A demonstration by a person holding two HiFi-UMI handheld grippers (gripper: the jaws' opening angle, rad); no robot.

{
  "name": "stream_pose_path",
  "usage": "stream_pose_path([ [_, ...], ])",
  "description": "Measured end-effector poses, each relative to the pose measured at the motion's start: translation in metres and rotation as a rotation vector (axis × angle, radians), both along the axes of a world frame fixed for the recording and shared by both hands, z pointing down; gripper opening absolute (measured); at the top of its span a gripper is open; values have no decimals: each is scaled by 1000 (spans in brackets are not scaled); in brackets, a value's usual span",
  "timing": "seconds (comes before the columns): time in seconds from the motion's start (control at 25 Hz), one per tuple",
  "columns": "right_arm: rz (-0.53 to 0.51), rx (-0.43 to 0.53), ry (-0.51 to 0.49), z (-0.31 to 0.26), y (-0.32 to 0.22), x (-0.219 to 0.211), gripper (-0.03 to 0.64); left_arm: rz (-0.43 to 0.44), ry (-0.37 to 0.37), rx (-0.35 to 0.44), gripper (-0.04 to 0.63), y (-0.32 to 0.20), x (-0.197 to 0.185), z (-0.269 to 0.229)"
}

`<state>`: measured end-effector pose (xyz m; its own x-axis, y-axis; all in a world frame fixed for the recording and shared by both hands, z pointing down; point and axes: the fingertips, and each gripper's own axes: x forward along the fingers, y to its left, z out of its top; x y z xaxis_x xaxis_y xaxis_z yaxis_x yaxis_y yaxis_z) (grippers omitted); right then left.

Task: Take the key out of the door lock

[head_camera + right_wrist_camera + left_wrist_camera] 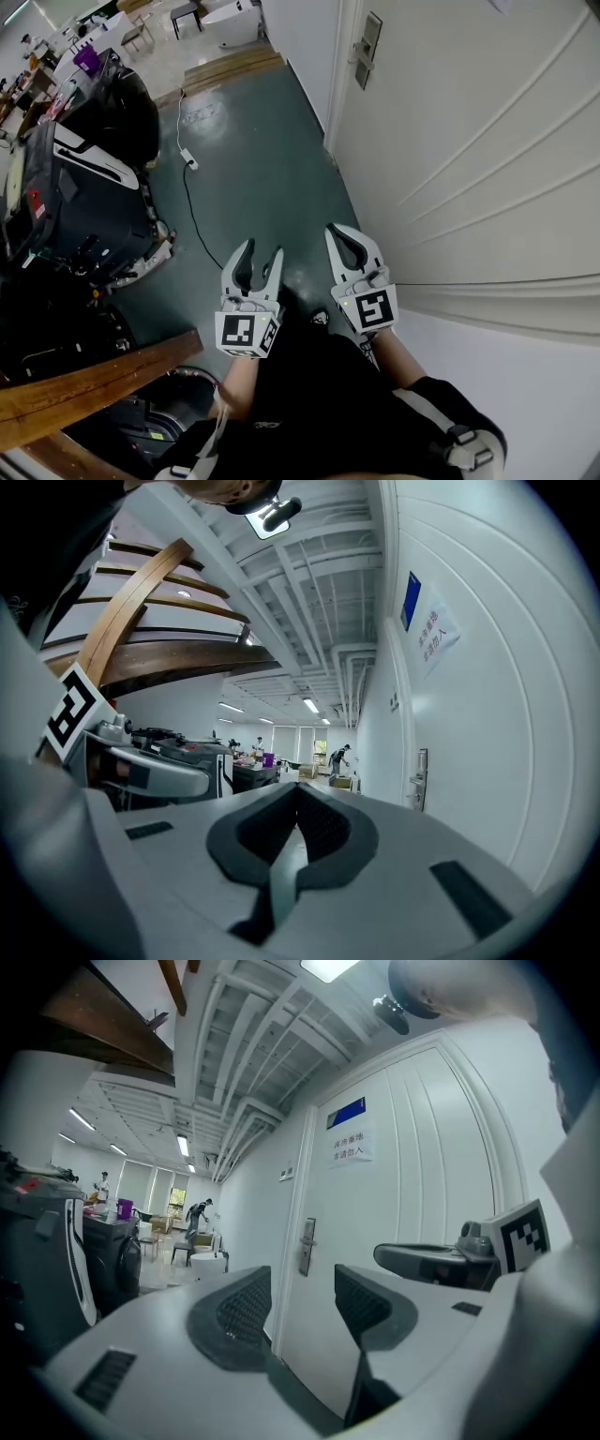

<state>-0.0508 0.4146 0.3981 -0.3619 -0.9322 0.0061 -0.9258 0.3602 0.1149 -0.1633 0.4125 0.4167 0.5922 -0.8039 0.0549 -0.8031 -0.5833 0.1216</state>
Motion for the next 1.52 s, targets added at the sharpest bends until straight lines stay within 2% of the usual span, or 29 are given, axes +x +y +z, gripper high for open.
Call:
stream_pose_path([
  [0.48,2,7,39,-15,-102,-18,9,14,35,13,196,-105,-17,-11],
  [0.92,72,-1,35,-16,-216,-41,9,103,34,11,196,-221,-36,-15],
  [1.2,121,-16,58,-9,-254,-57,9,157,40,5,196,-264,-50,-12],
  [1.52,115,-49,77,0,-285,-73,9,146,45,-41,196,-293,-63,-2],
])
